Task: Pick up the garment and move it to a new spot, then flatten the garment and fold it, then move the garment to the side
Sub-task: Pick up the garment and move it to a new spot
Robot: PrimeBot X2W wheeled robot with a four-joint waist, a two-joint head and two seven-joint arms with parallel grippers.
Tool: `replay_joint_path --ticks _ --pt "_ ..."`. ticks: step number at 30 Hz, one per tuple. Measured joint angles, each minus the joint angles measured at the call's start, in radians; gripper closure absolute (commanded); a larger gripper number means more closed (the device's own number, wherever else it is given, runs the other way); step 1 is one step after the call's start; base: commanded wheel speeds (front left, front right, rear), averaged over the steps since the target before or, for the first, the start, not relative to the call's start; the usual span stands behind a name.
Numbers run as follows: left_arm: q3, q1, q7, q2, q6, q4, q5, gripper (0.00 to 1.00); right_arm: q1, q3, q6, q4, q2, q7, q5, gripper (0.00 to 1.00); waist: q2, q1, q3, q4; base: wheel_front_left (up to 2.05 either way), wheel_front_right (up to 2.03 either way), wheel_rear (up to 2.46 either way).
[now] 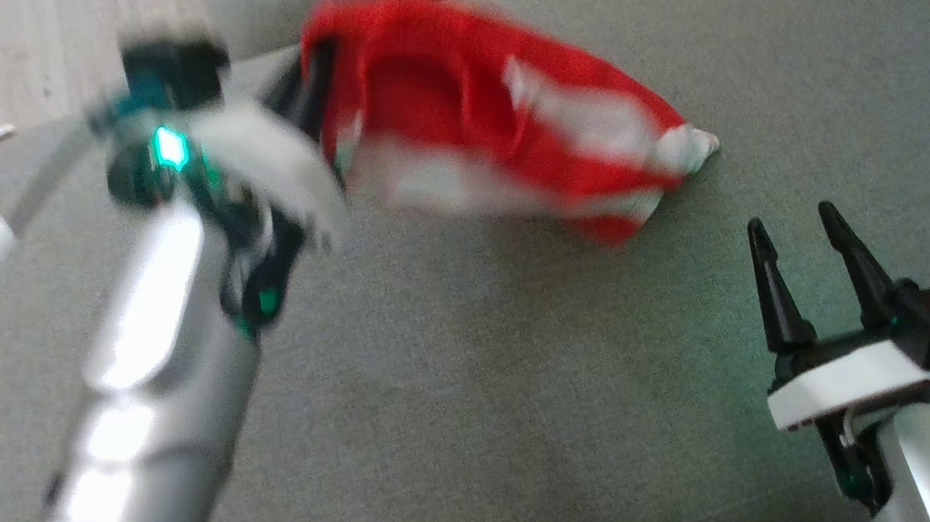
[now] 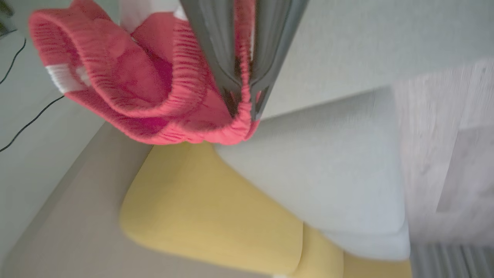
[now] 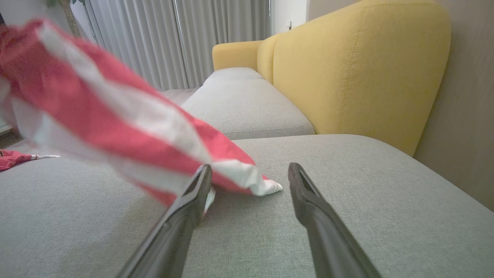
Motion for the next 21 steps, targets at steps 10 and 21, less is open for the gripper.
replay_joint_path --ticks 10,21 --pt "0.0 0.143 -0.271 0.019 0.045 0.277 0.053 0.86 -0.046 0.019 0.0 -0.012 0.0 0.0 0.004 0.0 0.0 0.0 0.109 -0.024 0.0 0.0 0.0" --pt "0.019 0.118 -0.435 -0.01 0.06 0.423 0.088 0.0 -0.051 0.021 0.0 -0.011 0.0 0.0 -0.007 0.0 0.0 -0.0001 0.125 0.005 0.0 0.0 0.0"
